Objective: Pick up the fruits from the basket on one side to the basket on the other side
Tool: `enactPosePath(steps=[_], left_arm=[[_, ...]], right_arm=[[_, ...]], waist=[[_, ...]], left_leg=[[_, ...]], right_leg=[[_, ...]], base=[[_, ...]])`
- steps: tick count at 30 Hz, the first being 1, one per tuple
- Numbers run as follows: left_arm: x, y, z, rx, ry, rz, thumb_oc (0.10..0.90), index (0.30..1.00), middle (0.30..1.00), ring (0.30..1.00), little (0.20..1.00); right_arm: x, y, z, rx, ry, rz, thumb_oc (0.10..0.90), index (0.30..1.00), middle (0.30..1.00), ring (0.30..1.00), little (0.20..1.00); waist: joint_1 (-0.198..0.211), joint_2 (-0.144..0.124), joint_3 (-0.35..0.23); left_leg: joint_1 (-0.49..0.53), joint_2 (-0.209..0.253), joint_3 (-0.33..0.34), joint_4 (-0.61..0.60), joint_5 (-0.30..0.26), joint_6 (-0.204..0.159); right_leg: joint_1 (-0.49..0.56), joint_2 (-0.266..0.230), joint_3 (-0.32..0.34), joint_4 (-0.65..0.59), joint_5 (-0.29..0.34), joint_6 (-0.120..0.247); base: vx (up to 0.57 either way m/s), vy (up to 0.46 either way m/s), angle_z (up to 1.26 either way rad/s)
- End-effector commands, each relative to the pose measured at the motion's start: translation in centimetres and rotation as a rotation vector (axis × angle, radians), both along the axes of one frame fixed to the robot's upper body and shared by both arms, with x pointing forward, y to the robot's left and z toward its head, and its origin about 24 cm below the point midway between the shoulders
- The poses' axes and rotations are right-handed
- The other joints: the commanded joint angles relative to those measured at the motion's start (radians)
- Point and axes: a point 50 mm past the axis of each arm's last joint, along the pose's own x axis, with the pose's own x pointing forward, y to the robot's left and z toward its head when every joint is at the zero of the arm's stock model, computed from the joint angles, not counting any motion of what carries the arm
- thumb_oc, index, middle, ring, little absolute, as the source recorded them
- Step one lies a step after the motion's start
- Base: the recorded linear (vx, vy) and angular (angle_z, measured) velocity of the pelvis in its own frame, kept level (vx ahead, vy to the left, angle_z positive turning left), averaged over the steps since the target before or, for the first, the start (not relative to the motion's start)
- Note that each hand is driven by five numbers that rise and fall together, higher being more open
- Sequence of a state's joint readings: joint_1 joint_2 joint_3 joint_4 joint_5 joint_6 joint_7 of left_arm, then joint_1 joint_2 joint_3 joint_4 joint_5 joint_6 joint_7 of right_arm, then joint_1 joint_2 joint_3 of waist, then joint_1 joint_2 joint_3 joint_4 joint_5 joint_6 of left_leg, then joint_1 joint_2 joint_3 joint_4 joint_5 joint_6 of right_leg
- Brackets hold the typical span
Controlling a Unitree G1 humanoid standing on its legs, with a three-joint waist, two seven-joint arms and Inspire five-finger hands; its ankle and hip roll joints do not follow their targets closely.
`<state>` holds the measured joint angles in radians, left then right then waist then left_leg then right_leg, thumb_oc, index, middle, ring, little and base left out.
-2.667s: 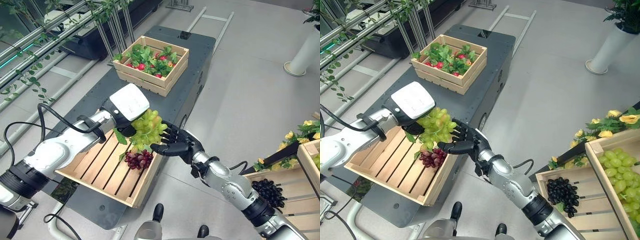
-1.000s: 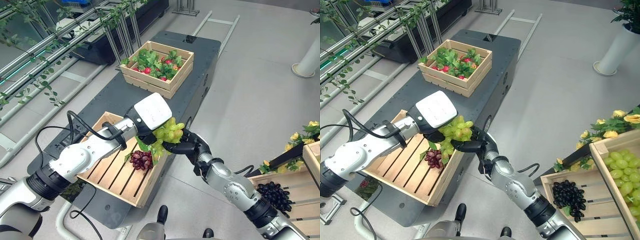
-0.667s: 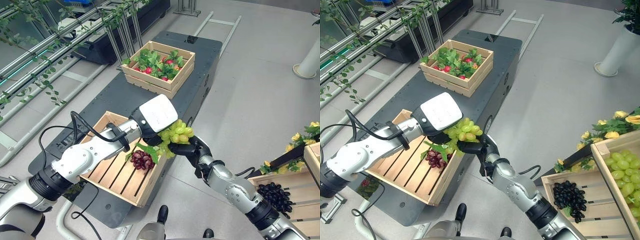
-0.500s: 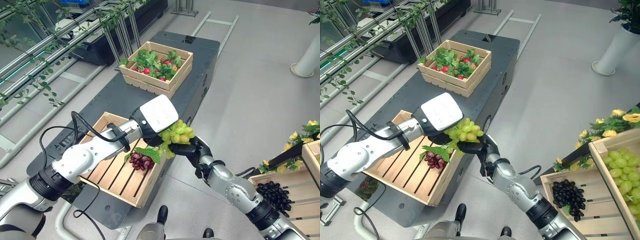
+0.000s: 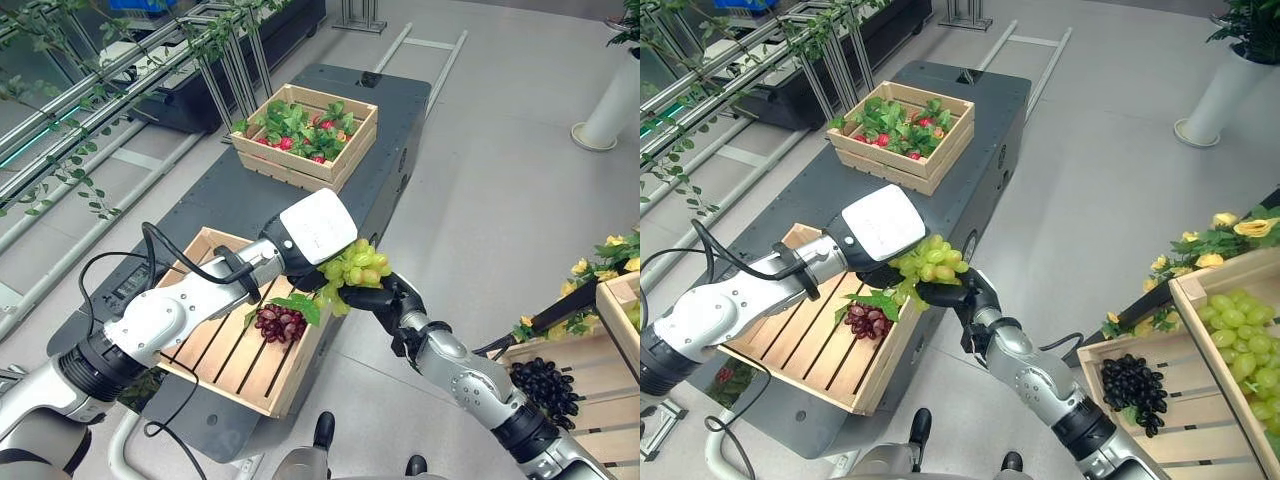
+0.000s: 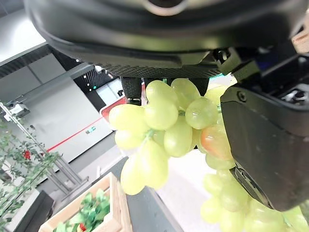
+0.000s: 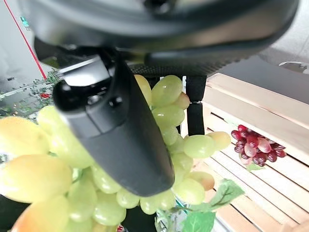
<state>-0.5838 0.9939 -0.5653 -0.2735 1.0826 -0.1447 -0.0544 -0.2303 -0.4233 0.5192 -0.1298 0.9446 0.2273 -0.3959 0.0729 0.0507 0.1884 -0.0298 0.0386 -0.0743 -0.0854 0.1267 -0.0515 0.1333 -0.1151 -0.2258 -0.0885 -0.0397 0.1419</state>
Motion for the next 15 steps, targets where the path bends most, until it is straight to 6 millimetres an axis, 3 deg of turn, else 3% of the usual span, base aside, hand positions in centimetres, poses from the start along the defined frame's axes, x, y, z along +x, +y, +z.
enactPosePath(steps=[1,8,15], left_arm=[[0.9,2.0,3.0,-0.169,-0.11,0.078,0.8,0.9,0.9,0.9,0.9],[1.0,4.8,4.4,-0.357,-0.177,0.177,0.8,0.9,0.9,0.9,0.9],[0.8,7.0,5.0,-0.477,-0.24,0.24,0.8,0.9,0.9,0.9,0.9]], right_arm=[[0.9,-2.2,6.7,0.16,-0.392,-0.122,0.4,0.3,0.3,0.3,0.3],[0.6,-5.0,7.5,0.152,-0.505,-0.253,0.4,0.3,0.3,0.3,0.3],[0.5,-6.5,7.8,0.115,-0.561,-0.315,0.4,0.3,0.3,0.3,0.3]], waist=[[-0.017,-0.037,-0.172],[-0.04,-0.034,-0.178],[-0.059,-0.034,-0.184]], left_leg=[[0.084,-0.077,0.098,-0.002,-0.129,0.022],[0.096,-0.07,0.113,-0.002,-0.143,0.026],[0.095,-0.063,0.121,-0.002,-0.144,0.029]], right_leg=[[-0.079,0.025,0.052,0.001,0.081,-0.005],[-0.081,0.034,0.086,0.001,0.075,-0.007],[-0.086,0.043,0.111,0.001,0.08,-0.016]], base=[[-0.01,0.012,-0.05],[0.0,0.018,-0.09],[-0.01,0.023,-0.14]])
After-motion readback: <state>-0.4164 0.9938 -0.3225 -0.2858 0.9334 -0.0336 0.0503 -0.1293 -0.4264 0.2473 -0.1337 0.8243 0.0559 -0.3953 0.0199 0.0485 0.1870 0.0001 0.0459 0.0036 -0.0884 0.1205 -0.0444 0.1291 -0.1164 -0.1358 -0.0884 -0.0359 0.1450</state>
